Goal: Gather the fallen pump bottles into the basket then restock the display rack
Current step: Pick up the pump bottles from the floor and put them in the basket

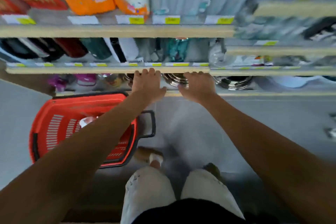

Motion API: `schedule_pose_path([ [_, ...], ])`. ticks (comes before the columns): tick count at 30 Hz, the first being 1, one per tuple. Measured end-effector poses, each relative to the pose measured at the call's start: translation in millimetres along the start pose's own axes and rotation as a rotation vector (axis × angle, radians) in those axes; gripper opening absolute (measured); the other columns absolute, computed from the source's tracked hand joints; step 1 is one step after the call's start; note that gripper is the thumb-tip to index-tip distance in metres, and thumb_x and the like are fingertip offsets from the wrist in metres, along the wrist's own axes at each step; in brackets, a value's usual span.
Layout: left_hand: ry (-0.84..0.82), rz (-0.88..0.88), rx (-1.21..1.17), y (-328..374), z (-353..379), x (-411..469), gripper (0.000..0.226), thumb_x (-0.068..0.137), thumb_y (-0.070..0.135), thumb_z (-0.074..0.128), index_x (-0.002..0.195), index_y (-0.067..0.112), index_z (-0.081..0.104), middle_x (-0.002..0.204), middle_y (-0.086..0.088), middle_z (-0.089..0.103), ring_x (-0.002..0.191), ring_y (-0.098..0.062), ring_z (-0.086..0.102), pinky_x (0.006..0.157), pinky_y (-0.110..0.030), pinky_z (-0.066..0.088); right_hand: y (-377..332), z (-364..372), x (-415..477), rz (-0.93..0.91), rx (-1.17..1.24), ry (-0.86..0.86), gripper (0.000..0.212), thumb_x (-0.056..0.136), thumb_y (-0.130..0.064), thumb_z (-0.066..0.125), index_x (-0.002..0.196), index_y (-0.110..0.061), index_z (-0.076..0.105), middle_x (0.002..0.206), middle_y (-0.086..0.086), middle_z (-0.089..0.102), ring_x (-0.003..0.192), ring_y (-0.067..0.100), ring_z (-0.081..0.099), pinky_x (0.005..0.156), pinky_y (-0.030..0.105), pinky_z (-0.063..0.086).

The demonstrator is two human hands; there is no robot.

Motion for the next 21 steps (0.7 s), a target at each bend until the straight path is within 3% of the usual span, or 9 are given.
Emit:
schedule_pose_path([
  [12,0.096,0.435,0.098,401.9,-80.0,-2.4,0.056,0.090,0.047,0.047,0.133,0.012,0.044,0.133,-0.010,0.049,0.123,-0.032,0.044,0.097,-0.044,0.035,348.9,-39.5,-218.2,0.456,0.144,0.168,0.042,0.087,-0.048,0.051,0.117,-0.020,0.061,0.112,0.006,0.067,0.109,0.029,0.061,0.084,0.034,0.046],
  [21,0.110,0.708,0.150,635.4,-108.2,1.4,0.053,0.087,0.042,0.049,0.131,0.012,0.046,0.131,-0.011,0.051,0.123,-0.032,0.045,0.097,-0.044,0.035,545.8,-46.8,-328.8,0.714,0.183,0.170,0.043,0.088,-0.047,0.050,0.117,-0.016,0.058,0.112,0.009,0.066,0.109,0.029,0.060,0.085,0.035,0.044],
])
Point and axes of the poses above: each hand's wrist, its own x-axis towards the middle knuckle, its own z-axis out of the palm, y = z × x, the point moved 2 cm from there along x, towards the middle knuckle
